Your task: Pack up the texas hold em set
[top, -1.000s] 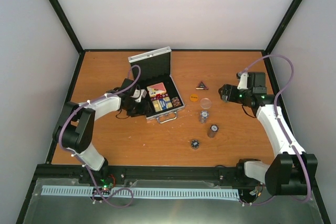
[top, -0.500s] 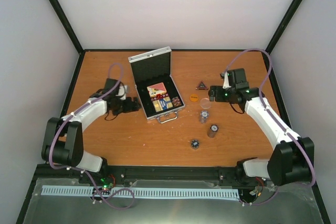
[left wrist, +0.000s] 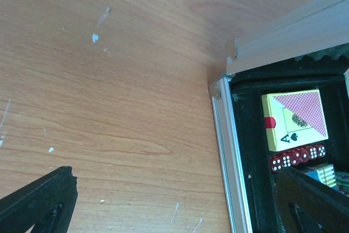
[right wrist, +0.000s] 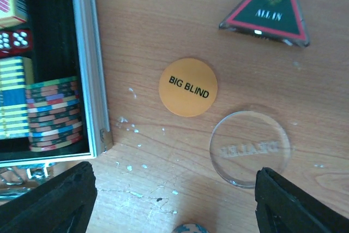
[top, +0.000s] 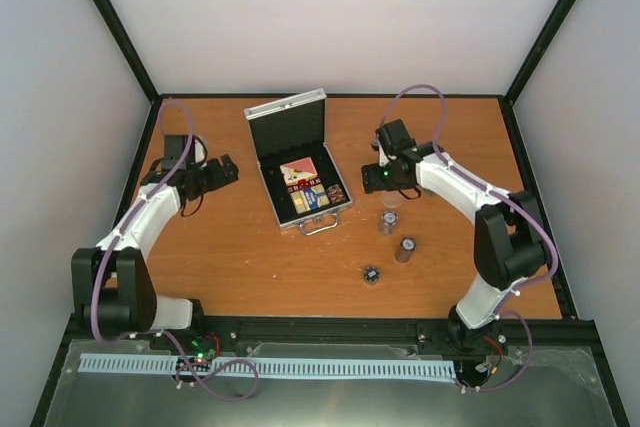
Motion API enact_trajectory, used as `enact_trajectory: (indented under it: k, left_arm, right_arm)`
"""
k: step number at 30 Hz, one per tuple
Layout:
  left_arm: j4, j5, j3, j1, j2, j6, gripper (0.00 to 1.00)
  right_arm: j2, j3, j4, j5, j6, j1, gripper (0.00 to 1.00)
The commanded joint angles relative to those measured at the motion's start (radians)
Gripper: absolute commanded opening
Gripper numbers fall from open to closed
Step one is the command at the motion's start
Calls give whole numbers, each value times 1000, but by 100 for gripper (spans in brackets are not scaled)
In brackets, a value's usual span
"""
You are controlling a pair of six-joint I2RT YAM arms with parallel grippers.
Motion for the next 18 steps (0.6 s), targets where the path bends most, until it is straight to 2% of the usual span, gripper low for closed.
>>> enact_trajectory:
  k: [1, 11, 18]
  left_arm:
    - [-35, -46, 22, 5, -66, 21, 100]
    - [-73, -98, -4, 5, -207, -4, 100]
    - [-73, -119, 14, 5, -206, 14, 100]
  right_arm:
    - [58, 38, -37, 29, 37, 18, 79]
    - [222, 130, -73, 96, 9, 49, 71]
    - [314, 196, -84, 112, -18, 51, 66]
